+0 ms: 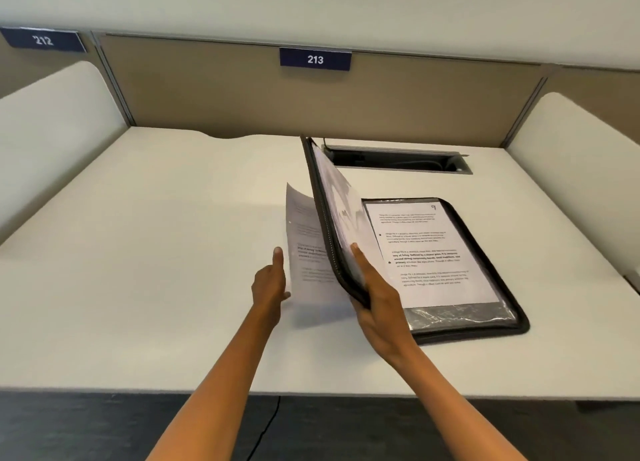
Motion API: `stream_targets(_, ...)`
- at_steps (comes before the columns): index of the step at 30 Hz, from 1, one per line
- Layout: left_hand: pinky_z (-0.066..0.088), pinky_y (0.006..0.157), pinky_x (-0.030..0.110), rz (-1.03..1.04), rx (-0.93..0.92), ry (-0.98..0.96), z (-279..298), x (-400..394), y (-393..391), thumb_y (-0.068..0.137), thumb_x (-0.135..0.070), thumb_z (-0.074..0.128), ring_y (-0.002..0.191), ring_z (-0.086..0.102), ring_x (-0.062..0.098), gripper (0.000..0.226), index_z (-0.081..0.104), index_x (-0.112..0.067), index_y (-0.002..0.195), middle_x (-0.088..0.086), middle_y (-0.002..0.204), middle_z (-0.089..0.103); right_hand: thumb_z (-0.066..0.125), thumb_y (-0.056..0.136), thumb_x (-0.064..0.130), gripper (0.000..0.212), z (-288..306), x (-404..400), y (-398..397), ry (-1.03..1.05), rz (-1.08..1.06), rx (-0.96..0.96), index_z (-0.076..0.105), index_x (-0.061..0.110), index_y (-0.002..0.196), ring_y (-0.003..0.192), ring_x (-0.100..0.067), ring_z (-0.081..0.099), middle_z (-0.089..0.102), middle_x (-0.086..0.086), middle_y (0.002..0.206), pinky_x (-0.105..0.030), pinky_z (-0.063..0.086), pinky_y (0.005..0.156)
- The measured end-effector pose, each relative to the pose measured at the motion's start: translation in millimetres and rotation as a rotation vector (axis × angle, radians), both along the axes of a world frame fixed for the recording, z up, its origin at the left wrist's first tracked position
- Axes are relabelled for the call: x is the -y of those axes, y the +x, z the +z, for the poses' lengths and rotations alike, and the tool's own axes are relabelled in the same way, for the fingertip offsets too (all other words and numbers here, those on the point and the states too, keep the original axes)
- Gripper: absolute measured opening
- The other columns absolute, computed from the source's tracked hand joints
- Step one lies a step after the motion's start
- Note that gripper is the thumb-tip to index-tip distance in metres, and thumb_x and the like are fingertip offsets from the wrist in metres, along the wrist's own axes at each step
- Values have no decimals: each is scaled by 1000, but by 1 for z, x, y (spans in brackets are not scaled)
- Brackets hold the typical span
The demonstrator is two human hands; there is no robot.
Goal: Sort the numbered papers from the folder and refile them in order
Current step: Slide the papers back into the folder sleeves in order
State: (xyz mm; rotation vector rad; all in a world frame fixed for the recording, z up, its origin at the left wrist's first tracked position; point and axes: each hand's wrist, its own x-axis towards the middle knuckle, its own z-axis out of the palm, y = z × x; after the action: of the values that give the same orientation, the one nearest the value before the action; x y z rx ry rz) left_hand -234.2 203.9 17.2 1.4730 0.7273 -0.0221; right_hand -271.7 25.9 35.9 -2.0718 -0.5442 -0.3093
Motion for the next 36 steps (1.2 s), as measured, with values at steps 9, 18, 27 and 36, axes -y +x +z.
stream_targets(9,49,90,49,-122,-132,311,-22,24,35,69,-40,81,106,56,37,74,44,-2,120,18,121,54,54,94,19,49,21,30,3,274,-141,-74,38,26,140,132,3,39,48,17,139,-19,34,109)
stream_targets(18,49,75,33,-48,-125,407,-8,14,47,83,-7,61,87,64,37,17,59,-9,67,11,78,64,51,95,2,54,27,32,7,279,-115,-66,33,36,133,124,21,34,41,47,128,-1,27,100)
stream_targets(27,46,82,33,518,2,270,34,-66,64,89,-6,60,99,61,40,21,68,1,107,24,109,65,46,86,-12,99,-23,-8,5,-95,41,-81,-3,49,146,145,-3,7,9,25,155,-28,2,119)
stream_targets(36,53,86,39,651,223,245,80,-110,87,87,-9,62,71,52,26,22,59,-2,66,10,66,61,55,47,-5,112,-76,-31,-7,-725,60,97,14,8,151,141,-31,20,21,-11,156,-49,16,105)
